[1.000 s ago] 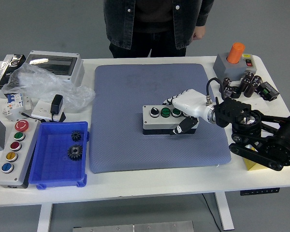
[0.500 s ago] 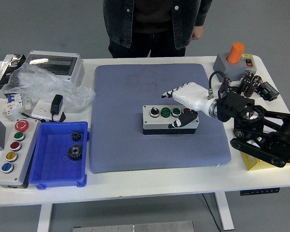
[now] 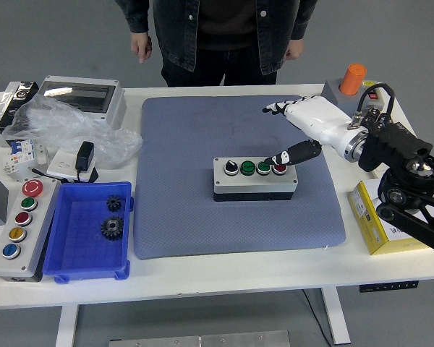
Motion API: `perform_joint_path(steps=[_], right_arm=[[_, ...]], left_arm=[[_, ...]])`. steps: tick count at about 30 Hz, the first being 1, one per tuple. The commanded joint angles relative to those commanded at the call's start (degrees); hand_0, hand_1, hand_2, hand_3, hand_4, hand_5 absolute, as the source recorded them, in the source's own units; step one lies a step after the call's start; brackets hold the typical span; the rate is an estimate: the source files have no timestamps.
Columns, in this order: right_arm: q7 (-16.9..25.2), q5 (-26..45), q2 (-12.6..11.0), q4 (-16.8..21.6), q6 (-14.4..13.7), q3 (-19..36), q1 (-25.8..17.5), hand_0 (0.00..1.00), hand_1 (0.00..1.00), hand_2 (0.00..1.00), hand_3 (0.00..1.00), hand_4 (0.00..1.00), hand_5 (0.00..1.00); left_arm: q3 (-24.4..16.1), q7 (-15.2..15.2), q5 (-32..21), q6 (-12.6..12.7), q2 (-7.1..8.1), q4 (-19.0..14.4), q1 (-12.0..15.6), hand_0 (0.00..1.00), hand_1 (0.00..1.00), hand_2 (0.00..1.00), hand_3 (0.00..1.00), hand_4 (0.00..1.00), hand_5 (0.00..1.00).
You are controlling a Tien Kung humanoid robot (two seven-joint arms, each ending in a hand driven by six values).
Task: Pick up the button,place it on the desk,press the button,press the button
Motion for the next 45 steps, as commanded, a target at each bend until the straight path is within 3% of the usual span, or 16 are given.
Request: perform_joint_path(steps=[6,7,12,13,18,19,22,24,25,31,32,37,43,44,45], right_arm=[[-1.9,-0.9,-2.6,6.6,-0.1,7.2,-5.7,0.760,0.741,0.796,0.878,0.998,0.545],[-2.7,-1.4,-3.0,7.9,-0.1,8.5,-6.8,0.692,0.708,0.830,0.738,0.998,0.524],[-6.6,-1.6,-5.2,12.0,2.3,11.1,-10.2,0.692,0.708,0.830,0.738,0.998,0.524],[-7.6,-1.4,-5.6,12.8,3.0,11.2,-10.7,0.557,0.603,0.680,0.842,0.998,0.451],[-12.1,1.0,-7.3,12.9,7.5,10.4,-11.3,0.557,0.603,0.680,0.842,0.998,0.451],[-12.7,1.4,-7.6,12.9,8.2,10.2,-11.2,0.419,0.452,0.462,0.888,0.915,0.362],[-14.2,2.6,-8.0,12.9,10.0,9.6,-10.5,0.419,0.452,0.462,0.888,0.915,0.362],[-14.7,3.1,-8.1,12.9,10.6,9.1,-9.9,0.419,0.452,0.462,0.888,0.915,0.362],[-14.9,3.3,-8.1,12.9,10.8,8.8,-9.6,0.328,0.422,0.356,0.884,0.694,0.231],[-15.3,4.1,-7.3,12.9,11.1,4.8,-7.1,0.328,0.422,0.356,0.884,0.694,0.231],[-15.3,4.2,-7.1,12.9,11.1,3.9,-6.7,0.313,0.415,0.325,0.883,0.615,0.185],[-15.2,4.3,-5.2,12.9,10.7,-1.6,-4.5,0.307,0.385,0.303,0.882,0.583,0.188],[-15.1,4.4,-3.8,12.9,10.4,-4.4,-3.3,0.307,0.385,0.303,0.882,0.583,0.188],[-15.0,4.5,-3.6,12.9,10.4,-4.8,-3.0,0.358,0.393,0.286,0.879,0.492,0.039],[-15.0,4.6,-3.4,12.9,10.3,-5.1,-2.8,0.358,0.393,0.286,0.879,0.492,0.039]], left_arm=[[-0.2,-0.1,0.1,0.1,-0.07,0.0,0.1,0.712,0.758,0.691,0.708,0.746,0.461],[-0.2,-0.1,0.1,0.1,-0.09,0.0,0.2,0.712,0.759,0.691,0.707,0.745,0.464],[-0.3,-0.2,0.1,0.2,-0.06,0.0,0.3,0.712,0.759,0.691,0.707,0.745,0.464],[-0.3,-0.2,0.0,0.2,-0.05,0.0,0.4,0.712,0.759,0.691,0.706,0.746,0.466],[-0.2,-0.2,-0.1,0.2,-0.01,0.1,0.5,0.712,0.759,0.691,0.706,0.746,0.466],[-0.2,-0.2,-0.1,0.2,0.01,0.1,0.5,0.712,0.759,0.691,0.706,0.747,0.468],[-0.2,-0.3,0.0,0.2,0.08,0.0,0.3,0.712,0.759,0.691,0.706,0.747,0.468],[-0.1,-0.3,-0.1,0.2,0.11,0.0,0.3,0.712,0.759,0.691,0.706,0.747,0.468],[-0.1,-0.3,-0.1,0.2,0.13,0.0,0.3,0.712,0.759,0.691,0.706,0.748,0.469],[0.1,-0.3,-0.2,0.2,0.20,0.0,0.2,0.712,0.759,0.691,0.706,0.748,0.469],[0.1,-0.3,-0.2,0.2,0.21,0.0,0.2,0.712,0.759,0.691,0.707,0.749,0.471],[0.1,-0.3,-0.2,0.2,0.18,0.0,0.1,0.712,0.759,0.691,0.708,0.748,0.473],[0.2,-0.4,-0.2,0.2,0.18,0.0,0.0,0.712,0.759,0.691,0.708,0.748,0.473],[0.2,-0.4,-0.2,0.2,0.19,0.0,0.0,0.712,0.760,0.692,0.709,0.749,0.473],[0.2,-0.4,-0.2,0.2,0.20,0.0,0.0,0.712,0.760,0.692,0.709,0.749,0.473]])
